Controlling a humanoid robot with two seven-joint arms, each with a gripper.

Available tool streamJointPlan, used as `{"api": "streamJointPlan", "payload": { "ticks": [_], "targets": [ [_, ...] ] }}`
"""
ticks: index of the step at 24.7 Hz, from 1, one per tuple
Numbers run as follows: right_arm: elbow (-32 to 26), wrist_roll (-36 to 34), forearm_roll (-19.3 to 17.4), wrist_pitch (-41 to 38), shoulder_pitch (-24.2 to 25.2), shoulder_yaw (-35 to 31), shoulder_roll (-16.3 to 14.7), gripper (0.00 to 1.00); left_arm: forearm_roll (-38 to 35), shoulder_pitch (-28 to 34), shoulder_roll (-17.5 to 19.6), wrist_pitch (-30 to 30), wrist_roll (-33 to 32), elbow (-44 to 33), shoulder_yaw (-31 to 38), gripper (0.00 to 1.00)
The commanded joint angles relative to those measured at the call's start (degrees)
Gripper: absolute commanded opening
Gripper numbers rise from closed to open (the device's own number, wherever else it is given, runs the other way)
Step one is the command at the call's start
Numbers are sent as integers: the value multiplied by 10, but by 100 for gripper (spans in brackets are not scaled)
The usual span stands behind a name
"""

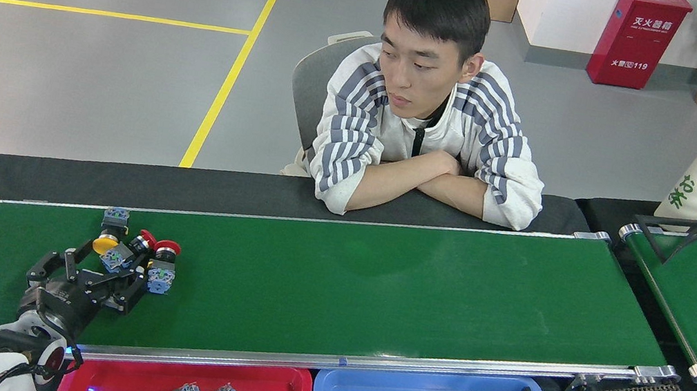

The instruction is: Pick switch part from conveyor to tray

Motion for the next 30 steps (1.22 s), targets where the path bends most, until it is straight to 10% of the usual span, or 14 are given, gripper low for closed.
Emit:
{"api": "streamJointPlan", "payload": {
  "ticks": [1,17,24,30],
  "targets": [
    [-8,0,0,-2,-1,-1,-2,97,7,-9,20,-5,14,11,-14,6],
    [-11,0,0,-2,3,-1,-1,97,137,11,49,-60,30,-24,-4,3],
    [-12,0,0,-2,8,-1,0,97,226,173,67,-199,27,-272,0,3],
    [-17,0,0,-2,7,-1,1,97,217,296,65,-204,28,-388,-78,4]
  ]
}}
